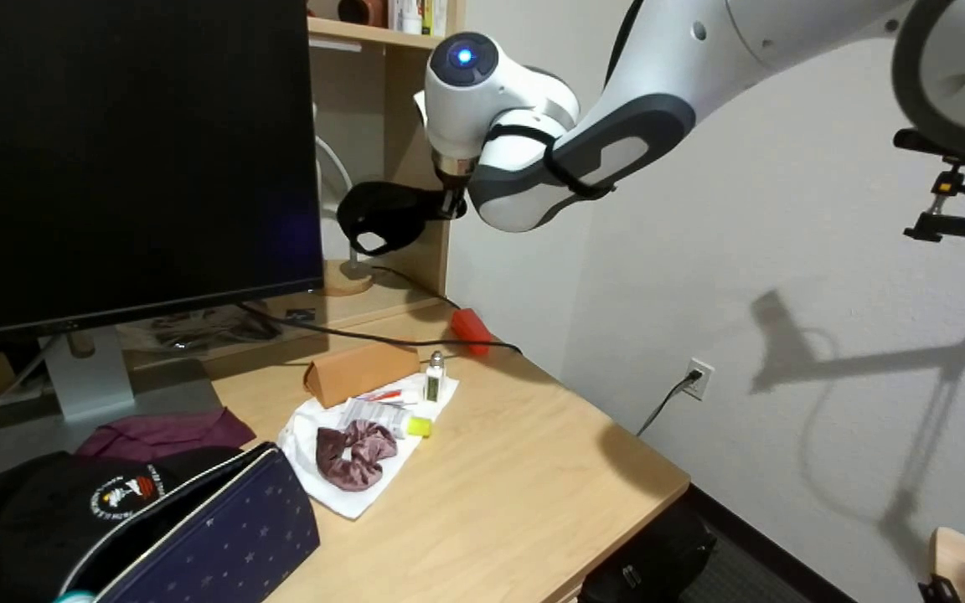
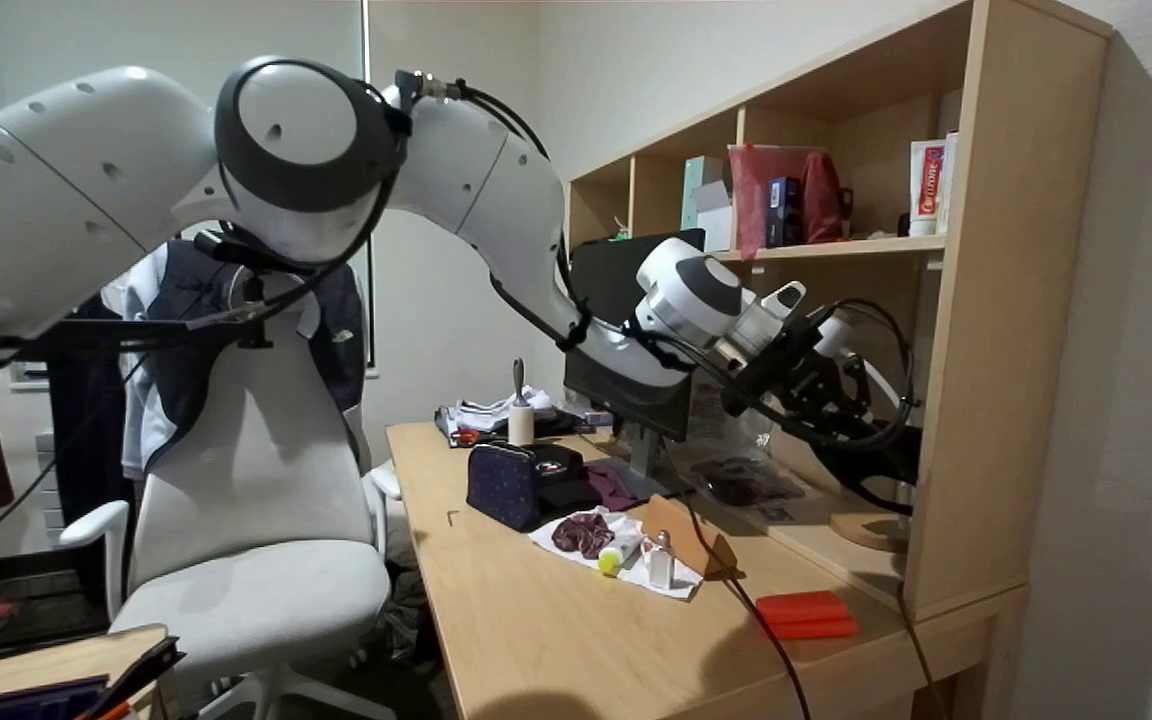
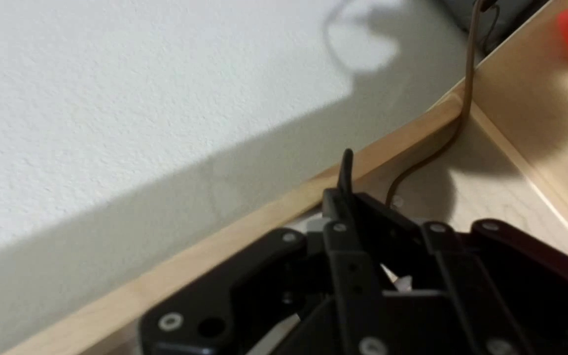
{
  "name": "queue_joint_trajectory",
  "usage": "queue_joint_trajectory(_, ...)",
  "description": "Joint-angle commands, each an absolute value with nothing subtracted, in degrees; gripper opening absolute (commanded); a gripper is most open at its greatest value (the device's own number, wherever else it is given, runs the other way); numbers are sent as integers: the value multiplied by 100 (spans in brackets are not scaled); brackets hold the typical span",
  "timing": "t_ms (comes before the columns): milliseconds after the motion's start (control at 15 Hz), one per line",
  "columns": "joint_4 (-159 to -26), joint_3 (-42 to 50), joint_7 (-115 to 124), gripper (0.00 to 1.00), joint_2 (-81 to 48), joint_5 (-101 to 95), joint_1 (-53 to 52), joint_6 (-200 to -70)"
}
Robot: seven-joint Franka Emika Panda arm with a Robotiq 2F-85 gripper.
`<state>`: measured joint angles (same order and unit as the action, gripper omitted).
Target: Move the black cap to the left side of the desk
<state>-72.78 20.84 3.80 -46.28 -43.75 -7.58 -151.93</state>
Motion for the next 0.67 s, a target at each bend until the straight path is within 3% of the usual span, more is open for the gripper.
queue_joint_trajectory(0,-8508,2293,1182,9,-3659,-5069,-1063,-15561)
queue_joint_trajectory(600,-11166,2072,1176,9,-1507,-5125,-1206,-16489)
